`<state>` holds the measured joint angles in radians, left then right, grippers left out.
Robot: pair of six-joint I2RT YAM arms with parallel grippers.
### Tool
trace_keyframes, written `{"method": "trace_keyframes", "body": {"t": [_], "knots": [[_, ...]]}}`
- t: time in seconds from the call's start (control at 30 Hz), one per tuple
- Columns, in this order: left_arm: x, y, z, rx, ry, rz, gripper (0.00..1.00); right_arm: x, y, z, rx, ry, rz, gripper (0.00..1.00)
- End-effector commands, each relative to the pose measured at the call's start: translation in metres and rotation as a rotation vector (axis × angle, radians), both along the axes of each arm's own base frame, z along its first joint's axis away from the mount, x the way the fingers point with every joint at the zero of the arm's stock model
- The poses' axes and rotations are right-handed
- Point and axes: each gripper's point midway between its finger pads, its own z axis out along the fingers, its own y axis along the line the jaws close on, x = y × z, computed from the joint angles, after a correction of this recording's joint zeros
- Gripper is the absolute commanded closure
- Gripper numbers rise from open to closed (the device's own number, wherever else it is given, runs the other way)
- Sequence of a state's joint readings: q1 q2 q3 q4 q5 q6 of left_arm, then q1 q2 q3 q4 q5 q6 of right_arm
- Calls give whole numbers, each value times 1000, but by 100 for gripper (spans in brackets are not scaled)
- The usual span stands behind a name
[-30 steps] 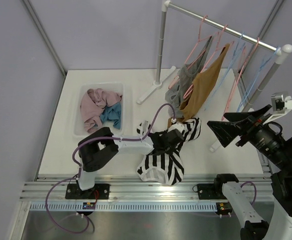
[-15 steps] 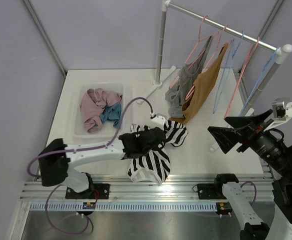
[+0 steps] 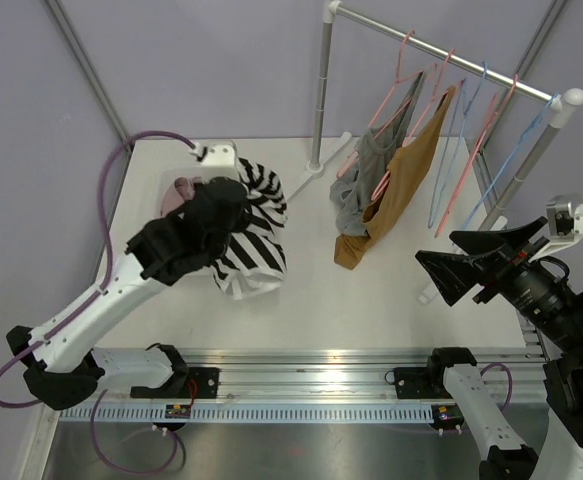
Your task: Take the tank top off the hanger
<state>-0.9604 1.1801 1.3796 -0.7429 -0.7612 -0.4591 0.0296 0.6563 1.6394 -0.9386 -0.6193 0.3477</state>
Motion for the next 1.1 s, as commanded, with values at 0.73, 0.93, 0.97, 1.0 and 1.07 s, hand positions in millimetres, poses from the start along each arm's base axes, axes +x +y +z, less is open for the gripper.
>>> {"method": "trace_keyframes", "body": {"t": [0.73, 0.93, 0.97, 1.0, 1.07], "knots": [[184, 152, -141, -101, 556, 113, 100, 37, 16, -17, 85, -26, 97, 0], [179, 171, -250, -98, 844, 213, 100, 44, 12, -18, 83, -43, 64, 0], [179, 169, -256, -101, 858, 208, 100, 48, 8, -21, 79, -40, 37, 1], [177, 165, -265, -117, 885, 187, 100, 52, 3, -21, 86, -41, -4, 1], [176, 161, -267, -127, 900, 160, 100, 54, 1, -22, 94, -37, -17, 1]]}}
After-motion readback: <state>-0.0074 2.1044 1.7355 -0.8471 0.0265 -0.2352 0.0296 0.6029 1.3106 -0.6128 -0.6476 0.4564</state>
